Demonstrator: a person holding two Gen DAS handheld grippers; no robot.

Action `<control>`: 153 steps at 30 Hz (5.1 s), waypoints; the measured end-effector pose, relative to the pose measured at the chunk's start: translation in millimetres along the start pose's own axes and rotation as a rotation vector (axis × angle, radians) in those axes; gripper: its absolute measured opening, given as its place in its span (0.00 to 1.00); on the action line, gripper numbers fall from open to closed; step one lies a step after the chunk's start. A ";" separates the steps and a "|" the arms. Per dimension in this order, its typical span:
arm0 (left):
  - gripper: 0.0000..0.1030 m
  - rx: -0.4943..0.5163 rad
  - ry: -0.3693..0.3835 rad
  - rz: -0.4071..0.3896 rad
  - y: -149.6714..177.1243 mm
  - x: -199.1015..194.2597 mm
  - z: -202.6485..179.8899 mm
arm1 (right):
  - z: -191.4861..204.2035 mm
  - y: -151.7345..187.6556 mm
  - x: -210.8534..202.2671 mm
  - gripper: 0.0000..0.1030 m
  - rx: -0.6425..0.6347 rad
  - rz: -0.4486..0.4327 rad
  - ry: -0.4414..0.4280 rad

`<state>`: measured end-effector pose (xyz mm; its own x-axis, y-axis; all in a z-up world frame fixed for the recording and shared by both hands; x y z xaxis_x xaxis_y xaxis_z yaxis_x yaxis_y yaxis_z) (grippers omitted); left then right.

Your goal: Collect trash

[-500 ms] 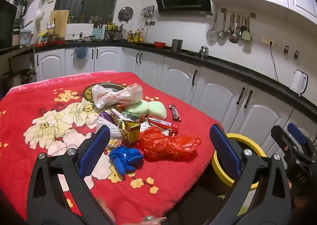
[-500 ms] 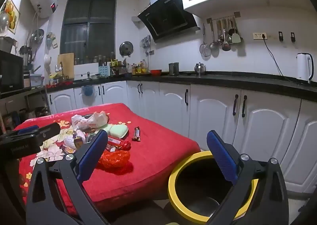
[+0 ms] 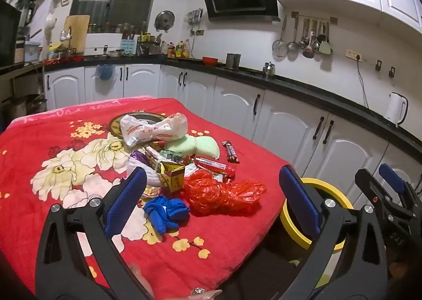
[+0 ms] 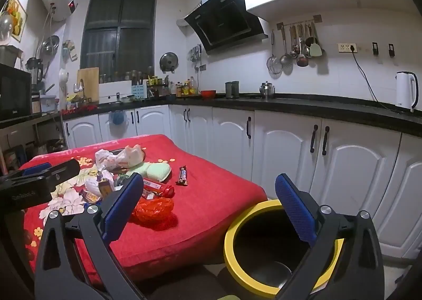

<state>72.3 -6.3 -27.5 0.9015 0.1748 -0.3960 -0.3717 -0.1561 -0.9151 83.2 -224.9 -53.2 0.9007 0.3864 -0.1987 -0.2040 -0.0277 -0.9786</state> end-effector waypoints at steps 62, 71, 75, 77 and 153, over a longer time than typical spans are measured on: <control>0.90 -0.086 -0.071 0.026 -8.1 16.1 41.8 | 34.6 13.8 27.7 0.94 -0.039 0.078 -0.118; 0.90 -0.152 -0.152 0.052 -17.4 33.2 82.5 | 64.9 16.7 57.6 0.94 -0.087 0.121 -0.211; 0.90 -0.167 -0.177 0.068 -24.3 46.4 100.2 | 68.5 19.4 77.1 0.94 -0.085 0.146 -0.226; 0.90 -0.164 -0.188 0.074 -27.6 52.8 106.0 | 68.4 21.2 87.0 0.94 -0.088 0.163 -0.227; 0.28 -0.088 0.055 0.243 -19.4 92.3 21.6 | 20.7 20.1 116.4 0.06 0.040 0.236 -0.362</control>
<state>158.0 33.8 -47.9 0.7996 0.0690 -0.5965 -0.5603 -0.2715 -0.7825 176.1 -161.4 -94.8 0.6368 0.6721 -0.3780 -0.4091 -0.1211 -0.9044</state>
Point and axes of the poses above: each gripper's, at about its wrist camera, not at the fingertips, and x roughly the way its jaws point, z to its left, y to its underside, the point moved 8 cm from there along x, roughly the way its jaws point, and after that the axes turned 11 degrees about -y, right-handed, at the moved point
